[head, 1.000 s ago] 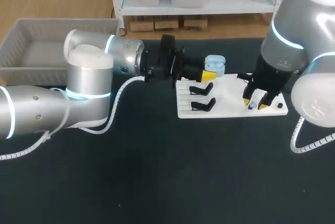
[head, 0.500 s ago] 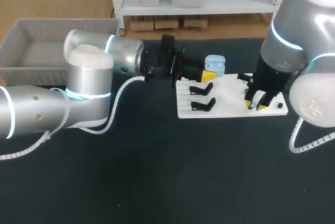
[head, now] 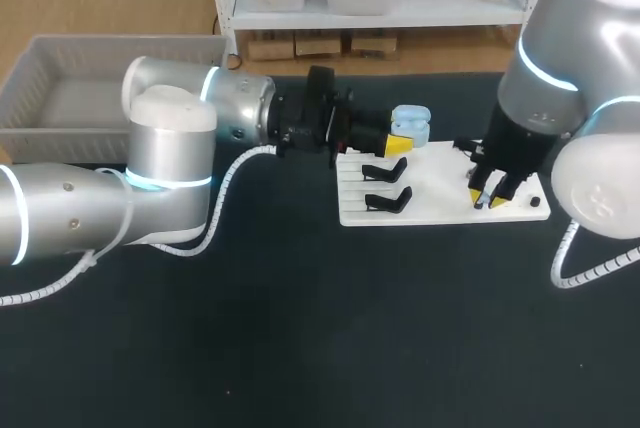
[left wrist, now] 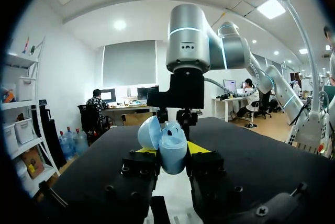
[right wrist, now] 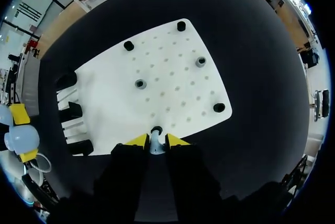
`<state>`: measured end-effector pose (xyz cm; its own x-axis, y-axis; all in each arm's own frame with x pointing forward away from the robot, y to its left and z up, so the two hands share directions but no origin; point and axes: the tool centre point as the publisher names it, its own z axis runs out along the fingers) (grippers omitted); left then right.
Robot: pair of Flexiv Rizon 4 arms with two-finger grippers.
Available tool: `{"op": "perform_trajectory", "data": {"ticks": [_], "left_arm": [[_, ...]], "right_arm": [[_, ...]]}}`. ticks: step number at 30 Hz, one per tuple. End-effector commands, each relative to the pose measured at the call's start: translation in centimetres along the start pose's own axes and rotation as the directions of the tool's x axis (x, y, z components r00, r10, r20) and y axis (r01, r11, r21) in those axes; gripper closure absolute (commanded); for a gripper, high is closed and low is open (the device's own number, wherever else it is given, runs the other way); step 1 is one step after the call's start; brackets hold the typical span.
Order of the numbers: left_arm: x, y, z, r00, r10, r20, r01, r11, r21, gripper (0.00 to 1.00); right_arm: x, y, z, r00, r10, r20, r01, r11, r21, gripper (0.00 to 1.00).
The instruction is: Pick up each earbud case from the left stands, insert the matching earbuds, close the lid, and place the case in the box.
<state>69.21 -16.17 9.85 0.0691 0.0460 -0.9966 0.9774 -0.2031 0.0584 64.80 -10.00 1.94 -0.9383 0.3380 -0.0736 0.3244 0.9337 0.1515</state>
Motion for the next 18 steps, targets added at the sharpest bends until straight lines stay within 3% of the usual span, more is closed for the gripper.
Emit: {"op": "perform_trajectory", "data": {"ticks": [1, 8, 18], "left_arm": [[0.0, 0.0, 0.0, 1.0, 0.0, -0.001, 0.0, 1.0, -0.001, 1.0], [0.0, 0.0, 0.0, 1.0, 0.0, -0.001, 0.0, 1.0, -0.001, 1.0], [0.0, 0.0, 0.0, 1.0, 0.0, -0.001, 0.0, 1.0, -0.001, 1.0]], "right_arm": [[0.6, -0.1, -2.1, 1.0, -0.004, -0.001, 0.004, 1.0, -0.005, 1.0], [0.7, 1.0, -6.1, 0.999, -0.047, -0.004, 0.047, 0.999, -0.012, 1.0], [0.6, 5.3, -12.2, 0.985, -0.172, -0.012, 0.172, 0.985, 0.024, 1.0]]}}
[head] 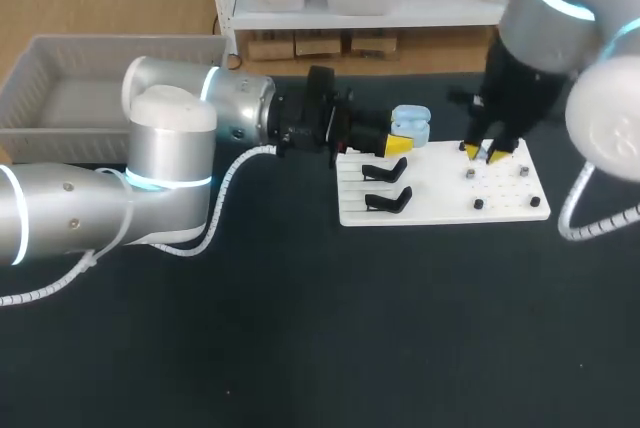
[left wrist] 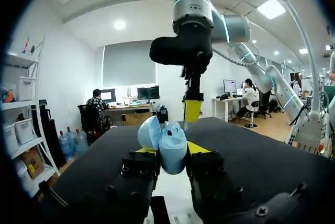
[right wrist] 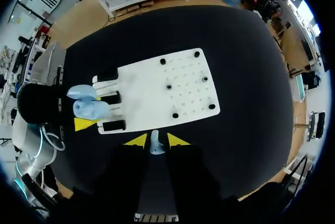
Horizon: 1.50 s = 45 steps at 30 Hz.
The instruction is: Pick up each earbud case from the left stands, insert the matching earbuds, close the lid, and place the case in the box.
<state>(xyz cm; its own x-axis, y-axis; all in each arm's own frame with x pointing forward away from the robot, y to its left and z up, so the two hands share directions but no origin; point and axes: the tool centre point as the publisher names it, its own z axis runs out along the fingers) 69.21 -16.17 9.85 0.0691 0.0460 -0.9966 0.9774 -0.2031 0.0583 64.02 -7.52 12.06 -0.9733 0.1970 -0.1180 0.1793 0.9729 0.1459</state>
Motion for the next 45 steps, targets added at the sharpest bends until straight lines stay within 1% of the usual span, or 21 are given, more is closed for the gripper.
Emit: {"op": "perform_trajectory", "data": {"ticks": [1, 5, 10, 16, 20, 29, 35, 45], "left_arm": [[0.0, 0.0, 0.0, 1.0, 0.0, -0.001, 0.0, 1.0, -0.001, 1.0], [0.0, 0.0, 0.0, 1.0, 0.0, -0.001, 0.0, 1.0, -0.001, 1.0], [0.0, 0.0, 0.0, 1.0, 0.0, -0.001, 0.0, 1.0, -0.001, 1.0], [0.0, 0.0, 0.0, 1.0, 0.0, -0.001, 0.0, 1.0, -0.001, 1.0], [0.0, 0.0, 0.0, 1.0, 0.0, -0.001, 0.0, 1.0, -0.001, 1.0], [0.0, 0.0, 0.0, 1.0, 0.0, -0.001, 0.0, 1.0, -0.001, 1.0], [0.0, 0.0, 0.0, 1.0, 0.0, -0.001, 0.0, 1.0, -0.001, 1.0], [0.0, 0.0, 0.0, 1.0, 0.0, -0.001, 0.0, 1.0, -0.001, 1.0]], "right_arm": [[-0.6, 2.1, -2.7, 0.999, -0.034, -0.039, 0.036, 0.999, 0.038, 1.0], [-0.9, 3.6, -3.5, 0.996, -0.076, -0.045, 0.079, 0.995, 0.068, 1.0], [-1.0, 5.5, -4.0, 0.993, -0.114, -0.035, 0.116, 0.992, 0.057, 1.0], [-1.1, 7.6, -3.5, 0.984, -0.174, -0.038, 0.176, 0.981, 0.08, 1.0], [-1.4, 8.4, -3.2, 0.979, -0.196, -0.05, 0.2, 0.976, 0.089, 1.0], [-1.8, 9.1, -2.9, 0.967, -0.244, -0.077, 0.251, 0.964, 0.085, 1.0], [-1.8, 9.1, -2.3, 0.956, -0.28, -0.093, 0.287, 0.955, 0.077, 1.0], [-2.1, 8.8, -1.1, 0.939, -0.332, -0.09, 0.34, 0.937, 0.082, 1.0]]}}
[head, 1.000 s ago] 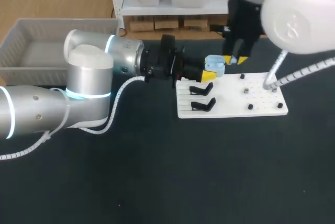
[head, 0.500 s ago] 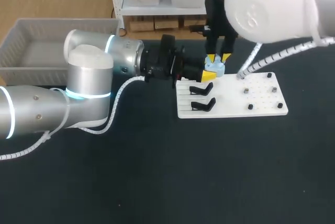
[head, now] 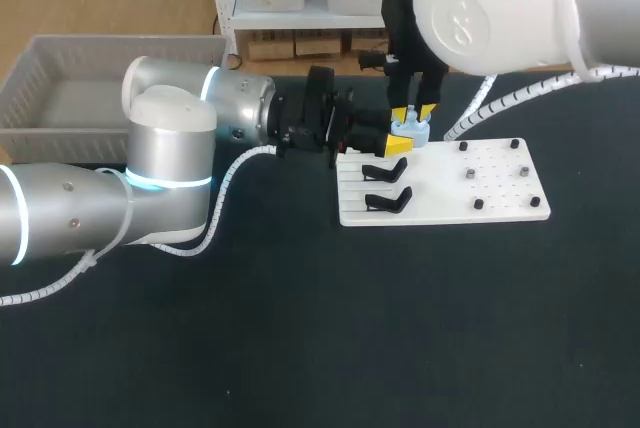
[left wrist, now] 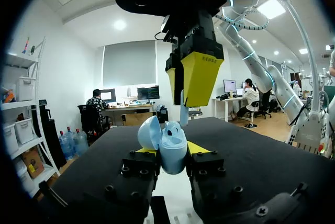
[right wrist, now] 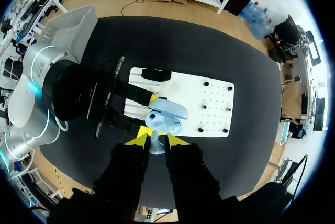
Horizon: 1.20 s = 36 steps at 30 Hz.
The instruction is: Pick up each earbud case from the left stands, insert the matching earbuds, close the lid, and place the case in the box.
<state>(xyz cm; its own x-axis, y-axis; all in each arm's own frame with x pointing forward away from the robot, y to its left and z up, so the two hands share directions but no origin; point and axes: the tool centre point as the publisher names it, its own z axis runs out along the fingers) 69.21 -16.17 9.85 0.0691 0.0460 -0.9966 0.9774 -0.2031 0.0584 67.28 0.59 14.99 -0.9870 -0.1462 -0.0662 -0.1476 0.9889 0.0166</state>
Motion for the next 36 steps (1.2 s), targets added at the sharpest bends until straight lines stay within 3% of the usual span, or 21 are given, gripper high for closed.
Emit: {"op": "perform_trajectory", "data": {"ticks": [1, 36], "left_arm": [[0.04, 0.02, 0.03, 1.0, 0.0, -0.001, 0.0, 1.0, -0.001, 1.0], [0.04, 0.02, 0.03, 1.0, 0.0, -0.001, 0.0, 1.0, -0.001, 1.0]], "right_arm": [[-0.27, -0.22, 0.38, 1.0, -0.005, 0.004, 0.005, 1.0, -0.001, 1.0], [-0.96, 0.23, 0.79, 1.0, -0.011, -0.025, 0.011, 1.0, -0.011, 1.0]]}}
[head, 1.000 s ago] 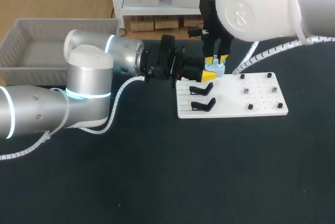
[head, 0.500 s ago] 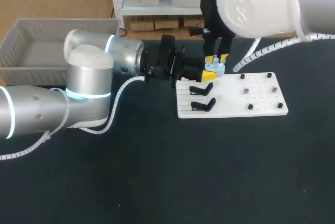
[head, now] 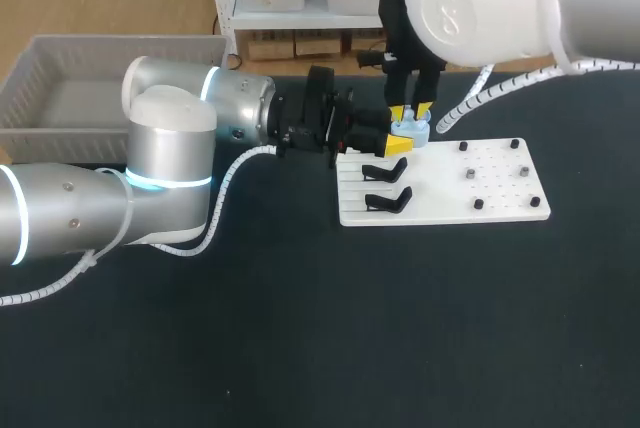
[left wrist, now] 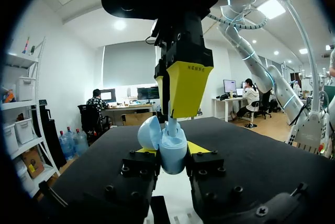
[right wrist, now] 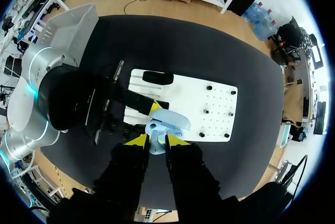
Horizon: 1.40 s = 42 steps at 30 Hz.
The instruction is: Pick up each earbud case from the left stands, insert the matching earbuds, close the lid, and place the case in the box.
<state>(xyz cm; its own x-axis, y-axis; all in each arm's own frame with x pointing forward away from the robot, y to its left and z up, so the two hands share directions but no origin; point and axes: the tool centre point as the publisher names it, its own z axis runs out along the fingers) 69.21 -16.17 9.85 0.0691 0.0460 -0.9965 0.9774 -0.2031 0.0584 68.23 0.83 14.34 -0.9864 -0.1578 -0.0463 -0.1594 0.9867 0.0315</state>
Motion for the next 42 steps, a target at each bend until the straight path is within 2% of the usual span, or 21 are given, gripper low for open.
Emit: {"op": "perform_trajectory", "data": {"ticks": [1, 42], "left_arm": [[0.03, 0.02, 0.03, 1.0, 0.0, -0.001, 0.0, 1.0, -0.001, 1.0], [0.03, 0.02, 0.03, 1.0, 0.0, -0.001, 0.0, 1.0, -0.001, 1.0]], "right_arm": [[0.0, 0.16, 0.11, 1.0, -0.001, -0.006, 0.001, 1.0, 0.006, 1.0], [-0.77, 0.28, 1.07, 0.999, 0.006, -0.036, -0.005, 1.0, 0.027, 1.0]]}}
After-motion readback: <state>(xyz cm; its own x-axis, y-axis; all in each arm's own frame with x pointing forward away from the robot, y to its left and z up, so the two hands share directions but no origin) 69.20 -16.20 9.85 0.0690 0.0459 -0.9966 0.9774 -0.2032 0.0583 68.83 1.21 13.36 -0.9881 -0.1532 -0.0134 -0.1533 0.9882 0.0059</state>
